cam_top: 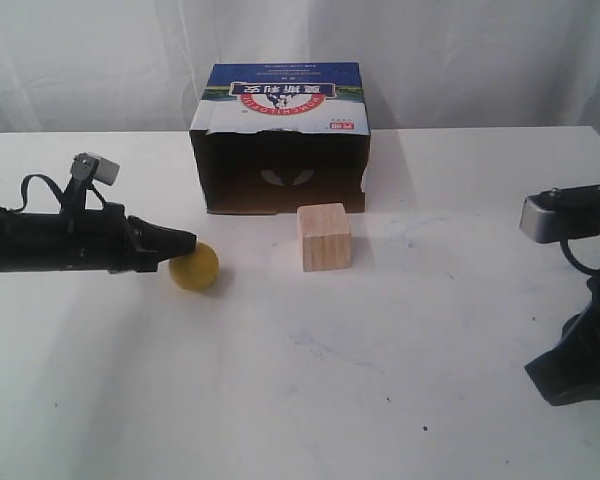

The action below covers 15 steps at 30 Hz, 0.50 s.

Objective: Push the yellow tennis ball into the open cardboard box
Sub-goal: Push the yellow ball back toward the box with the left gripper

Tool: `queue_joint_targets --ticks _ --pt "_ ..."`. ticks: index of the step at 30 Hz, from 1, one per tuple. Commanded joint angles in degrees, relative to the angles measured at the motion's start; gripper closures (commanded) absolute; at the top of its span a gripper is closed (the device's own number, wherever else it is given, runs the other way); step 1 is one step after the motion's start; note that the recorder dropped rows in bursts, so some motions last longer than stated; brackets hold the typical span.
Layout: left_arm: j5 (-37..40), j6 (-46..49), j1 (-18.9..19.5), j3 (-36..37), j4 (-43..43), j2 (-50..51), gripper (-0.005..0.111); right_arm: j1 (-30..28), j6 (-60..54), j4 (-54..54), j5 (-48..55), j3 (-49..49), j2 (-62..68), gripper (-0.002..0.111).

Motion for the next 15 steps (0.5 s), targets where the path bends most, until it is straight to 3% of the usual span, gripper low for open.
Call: queue_joint_targets --ticks 1,15 --pt "-3.81 0.93 -0.06 -2.88 -1.28 0.91 0.107 -0.47 -0.04 0.05 -0.70 0.21 -0.39 0.108" --pt "-0.04 0.58 -0.06 -15.49 -1.28 6.63 0.107 -0.47 3.08 0.24 -0.62 0.21 -0.39 0.108"
